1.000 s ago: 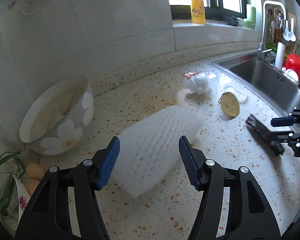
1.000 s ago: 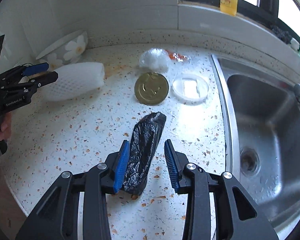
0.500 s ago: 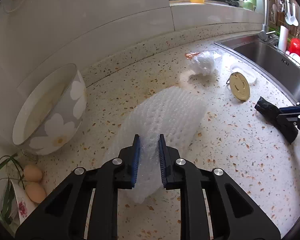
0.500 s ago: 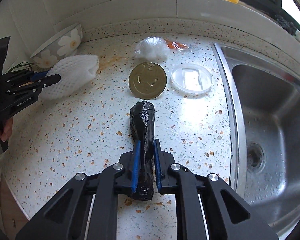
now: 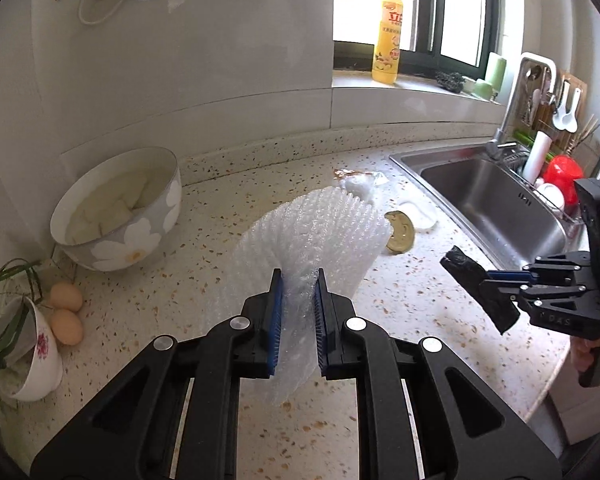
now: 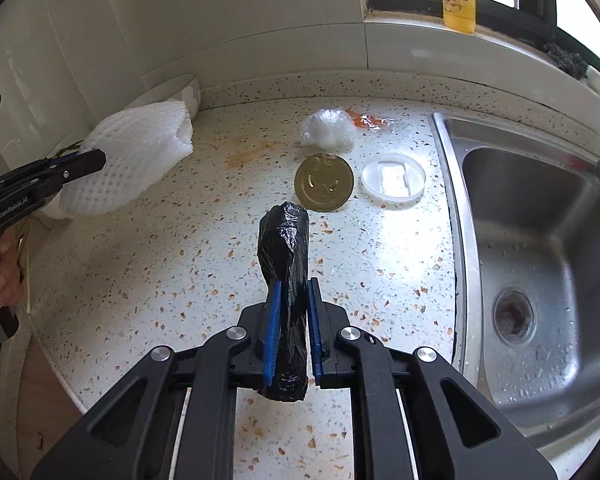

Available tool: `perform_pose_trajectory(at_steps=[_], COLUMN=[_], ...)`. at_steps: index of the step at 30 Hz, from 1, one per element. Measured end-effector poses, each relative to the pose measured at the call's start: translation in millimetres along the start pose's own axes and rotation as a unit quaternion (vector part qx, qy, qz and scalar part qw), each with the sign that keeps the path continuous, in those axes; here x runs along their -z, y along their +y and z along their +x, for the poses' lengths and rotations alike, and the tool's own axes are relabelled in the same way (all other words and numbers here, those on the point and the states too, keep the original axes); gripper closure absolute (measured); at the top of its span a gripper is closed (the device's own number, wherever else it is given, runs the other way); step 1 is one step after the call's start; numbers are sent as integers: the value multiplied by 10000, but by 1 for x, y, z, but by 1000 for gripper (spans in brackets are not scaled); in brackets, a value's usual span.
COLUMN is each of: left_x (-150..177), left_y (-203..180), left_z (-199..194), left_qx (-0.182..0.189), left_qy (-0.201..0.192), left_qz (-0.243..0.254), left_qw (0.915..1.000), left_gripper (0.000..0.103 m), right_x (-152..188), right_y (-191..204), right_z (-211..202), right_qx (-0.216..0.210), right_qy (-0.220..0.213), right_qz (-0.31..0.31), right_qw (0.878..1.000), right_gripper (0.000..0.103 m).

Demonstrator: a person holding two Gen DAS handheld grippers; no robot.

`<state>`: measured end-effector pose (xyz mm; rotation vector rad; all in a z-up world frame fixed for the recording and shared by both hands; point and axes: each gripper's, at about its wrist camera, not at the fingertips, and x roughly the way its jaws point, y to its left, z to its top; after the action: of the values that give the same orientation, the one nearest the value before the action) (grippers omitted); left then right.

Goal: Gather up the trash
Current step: 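Carry foam net and black bag down to the bin and release them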

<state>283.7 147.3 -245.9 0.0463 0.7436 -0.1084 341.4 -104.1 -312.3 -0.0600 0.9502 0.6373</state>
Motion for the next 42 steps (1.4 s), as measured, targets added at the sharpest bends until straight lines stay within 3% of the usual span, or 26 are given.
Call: perform_pose_trajectory(at_steps=[3, 13, 18, 23, 27, 33, 37, 42], left_x=[11, 51, 76, 109, 140, 188, 230, 287], left_y=[-14, -72, -93, -102, -113, -139, -149, -158], left_z=[-19, -65, -80, -97, -108, -112, -85, -30], left_qx=[-91, 357, 492, 714, 1037, 1360, 1327, 1296], left_qy=[-59, -83, 11, 190, 569, 891, 1185, 1707], left_qz=[38, 25, 64, 63, -131, -66, -82, -298], left_qw=[9999, 9993, 9988, 9972, 9929, 9867, 9840, 9763], left_gripper=[90, 90, 89, 89, 89, 89, 89, 89], right_x=[11, 58, 87, 122, 149, 194, 218, 258], right_y=[6, 20, 36, 43, 44, 40, 36, 33], right_z=[-17, -67, -91, -109, -115, -93, -67, -16], right_qx=[-128, -401, -203, -460, -599, -934, -969, -897], right_qy=[-42, 19, -100, 188, 550, 1267, 1434, 1671], right_qz=[-60, -134, -618, -953, -1088, -906, -757, -1031], right_qw=[9999, 9991, 9978, 9942, 9907, 9834, 9820, 9764], right_gripper=[93, 93, 93, 93, 93, 93, 93, 93])
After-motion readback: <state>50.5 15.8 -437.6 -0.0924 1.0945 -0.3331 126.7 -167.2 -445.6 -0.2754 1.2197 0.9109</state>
